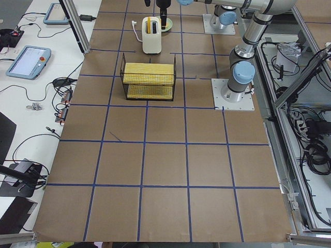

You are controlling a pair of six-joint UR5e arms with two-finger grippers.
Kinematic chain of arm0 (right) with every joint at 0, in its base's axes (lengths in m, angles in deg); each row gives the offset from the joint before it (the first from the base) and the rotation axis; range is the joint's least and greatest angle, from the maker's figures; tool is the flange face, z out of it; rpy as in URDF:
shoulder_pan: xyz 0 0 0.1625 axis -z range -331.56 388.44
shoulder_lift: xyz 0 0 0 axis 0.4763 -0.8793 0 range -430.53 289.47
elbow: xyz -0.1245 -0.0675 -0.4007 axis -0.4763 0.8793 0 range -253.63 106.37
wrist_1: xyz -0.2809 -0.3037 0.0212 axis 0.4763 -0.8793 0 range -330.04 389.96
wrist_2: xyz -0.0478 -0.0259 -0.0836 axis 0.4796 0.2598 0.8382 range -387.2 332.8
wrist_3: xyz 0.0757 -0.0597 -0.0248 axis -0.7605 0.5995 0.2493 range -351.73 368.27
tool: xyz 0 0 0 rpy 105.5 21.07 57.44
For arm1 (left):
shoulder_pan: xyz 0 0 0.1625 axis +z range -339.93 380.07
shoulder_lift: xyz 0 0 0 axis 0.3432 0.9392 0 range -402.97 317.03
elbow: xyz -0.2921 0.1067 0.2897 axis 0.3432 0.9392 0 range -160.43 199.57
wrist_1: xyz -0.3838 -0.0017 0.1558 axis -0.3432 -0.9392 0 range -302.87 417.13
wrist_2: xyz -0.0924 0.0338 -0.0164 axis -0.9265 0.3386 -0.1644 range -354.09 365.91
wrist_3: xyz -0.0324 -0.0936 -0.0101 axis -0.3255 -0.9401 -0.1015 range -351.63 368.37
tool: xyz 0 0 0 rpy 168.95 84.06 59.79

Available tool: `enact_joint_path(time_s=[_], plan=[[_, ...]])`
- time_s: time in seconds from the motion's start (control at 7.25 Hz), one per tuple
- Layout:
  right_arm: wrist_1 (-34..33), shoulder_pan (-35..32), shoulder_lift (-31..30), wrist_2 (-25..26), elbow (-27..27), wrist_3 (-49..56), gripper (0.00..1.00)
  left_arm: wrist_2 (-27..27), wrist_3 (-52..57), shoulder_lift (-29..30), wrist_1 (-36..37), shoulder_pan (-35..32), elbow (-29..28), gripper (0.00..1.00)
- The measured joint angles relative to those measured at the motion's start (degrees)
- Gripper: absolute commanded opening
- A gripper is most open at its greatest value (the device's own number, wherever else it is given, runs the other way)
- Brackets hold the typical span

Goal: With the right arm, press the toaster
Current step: 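Move the right gripper over the toaster's lever side, closing fingers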

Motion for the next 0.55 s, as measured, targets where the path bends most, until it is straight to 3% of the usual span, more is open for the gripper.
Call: enact_joint_path(time_s=[0.14,0.41,0.55], plan=[[-0.2,0.0,0.2,-0.1,0.0,1.9,0.19,0.0,0.0,0.0,0.0,0.0,0.0,1.00],[-0.6,0.0,0.8,-0.2,0.0,8.1,0.05,0.0,0.0,0.0,0.0,0.0,0.0,1.00],[-0.6,0.1,0.9,-0.2,0.1,12.3,0.02,0.0,0.0,0.0,0.0,0.0,0.0,1.00]])
